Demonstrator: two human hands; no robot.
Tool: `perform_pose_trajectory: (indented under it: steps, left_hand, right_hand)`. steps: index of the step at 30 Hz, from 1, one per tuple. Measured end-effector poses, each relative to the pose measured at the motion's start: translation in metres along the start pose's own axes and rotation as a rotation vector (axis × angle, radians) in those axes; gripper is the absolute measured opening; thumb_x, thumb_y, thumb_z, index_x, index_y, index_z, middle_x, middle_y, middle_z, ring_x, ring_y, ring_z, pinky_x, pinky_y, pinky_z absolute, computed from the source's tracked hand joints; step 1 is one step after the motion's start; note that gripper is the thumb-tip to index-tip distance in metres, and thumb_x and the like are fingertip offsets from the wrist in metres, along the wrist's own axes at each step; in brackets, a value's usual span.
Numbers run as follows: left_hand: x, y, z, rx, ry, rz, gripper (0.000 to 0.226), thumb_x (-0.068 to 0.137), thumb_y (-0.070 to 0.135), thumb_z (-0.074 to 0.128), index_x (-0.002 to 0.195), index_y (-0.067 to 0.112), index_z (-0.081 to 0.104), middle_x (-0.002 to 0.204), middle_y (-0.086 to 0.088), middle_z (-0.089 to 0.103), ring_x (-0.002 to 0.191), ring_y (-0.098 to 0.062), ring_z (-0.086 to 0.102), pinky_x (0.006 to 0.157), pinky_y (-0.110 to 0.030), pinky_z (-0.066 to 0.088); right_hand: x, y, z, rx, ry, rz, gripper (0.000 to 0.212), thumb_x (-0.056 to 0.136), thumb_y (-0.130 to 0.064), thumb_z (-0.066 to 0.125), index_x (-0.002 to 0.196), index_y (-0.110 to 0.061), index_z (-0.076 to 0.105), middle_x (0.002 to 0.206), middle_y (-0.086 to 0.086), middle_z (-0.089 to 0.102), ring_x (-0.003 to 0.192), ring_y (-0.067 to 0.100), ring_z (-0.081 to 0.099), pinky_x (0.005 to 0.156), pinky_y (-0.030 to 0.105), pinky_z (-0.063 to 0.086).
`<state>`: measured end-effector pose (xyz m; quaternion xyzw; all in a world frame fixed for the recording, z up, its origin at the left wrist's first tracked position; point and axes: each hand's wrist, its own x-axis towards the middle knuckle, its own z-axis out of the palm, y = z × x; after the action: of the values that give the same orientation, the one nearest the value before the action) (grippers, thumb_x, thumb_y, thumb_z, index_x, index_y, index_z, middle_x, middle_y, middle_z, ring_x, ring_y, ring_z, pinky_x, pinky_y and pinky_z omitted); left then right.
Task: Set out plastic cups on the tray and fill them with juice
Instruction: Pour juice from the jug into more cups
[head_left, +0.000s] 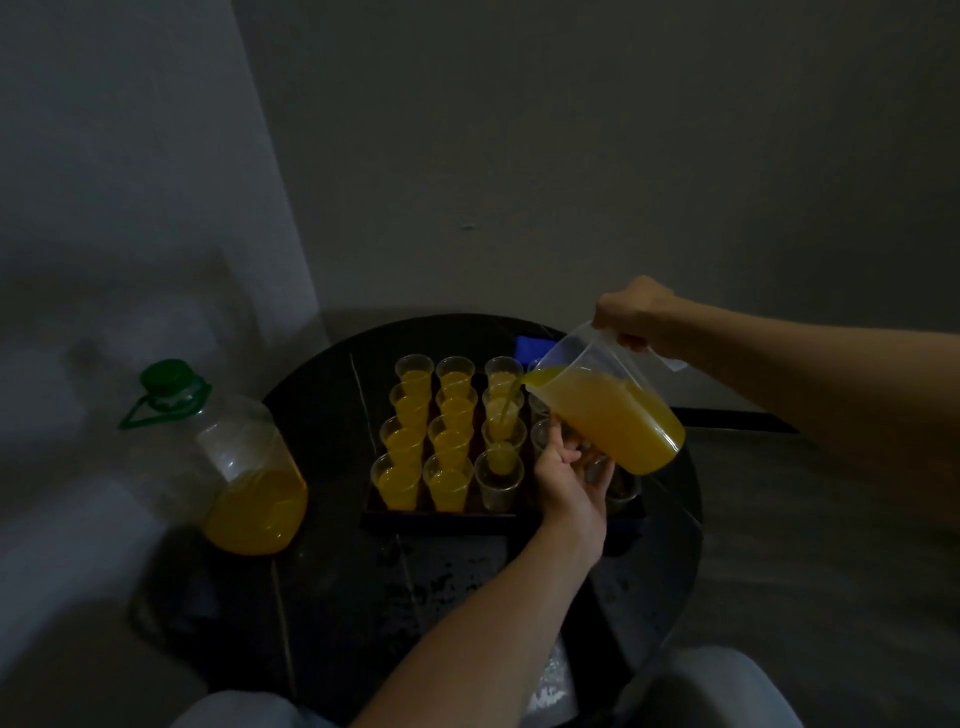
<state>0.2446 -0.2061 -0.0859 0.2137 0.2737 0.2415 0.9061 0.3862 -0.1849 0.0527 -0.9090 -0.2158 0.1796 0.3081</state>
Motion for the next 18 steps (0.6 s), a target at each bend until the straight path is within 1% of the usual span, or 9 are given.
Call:
perform_pose_trajectory:
  steps: [4,8,12,18]
  left_hand:
    - [0.0025,0.001,-0.0021,0.005,0.0,-0.013,0.057,0.098,0.018,0.031,0.154,0.03,0.039,0.134,-0.01,0.058,0.124,-0.03,0.057,0.111,-0.047,0.044]
    - [0.0029,0.0002,-0.0021,0.002,0.005,-0.02,0.058,0.097,0.018,0.033,0.153,0.031,0.041,0.134,-0.011,0.059,0.123,-0.03,0.058,0.111,-0.049,0.044]
    - [0.0014,-0.0011,-0.0013,-0.016,0.005,-0.017,0.057,0.097,0.017,0.033,0.151,0.03,0.042,0.133,-0.012,0.06,0.122,-0.03,0.059,0.111,-0.048,0.045]
    - [0.0057,-0.0011,-0.0013,-0.018,0.015,-0.023,0.058,0.097,0.015,0.033,0.153,0.03,0.04,0.134,-0.012,0.06,0.121,-0.03,0.06,0.109,-0.048,0.046]
  right_hand:
    - [-0.0004,0.0012,-0.0002,0.004,0.002,0.016,0.017,0.097,-0.018,0.054,0.084,-0.008,0.056,0.07,0.008,0.051,0.057,0.014,0.044,0.051,0.024,0.036]
    - [-0.0009,0.0016,-0.0001,0.011,-0.013,0.023,0.018,0.097,-0.018,0.054,0.083,-0.008,0.055,0.07,0.008,0.05,0.057,0.014,0.044,0.051,0.023,0.036]
    - [0.0004,0.0008,-0.0002,-0.015,0.013,0.024,0.02,0.096,-0.019,0.054,0.079,-0.008,0.056,0.068,0.009,0.052,0.056,0.015,0.045,0.052,0.026,0.037]
    - [0.0031,0.0012,0.0003,-0.004,0.011,0.03,0.018,0.097,-0.019,0.054,0.083,-0.008,0.057,0.069,0.008,0.052,0.055,0.014,0.044,0.049,0.024,0.036]
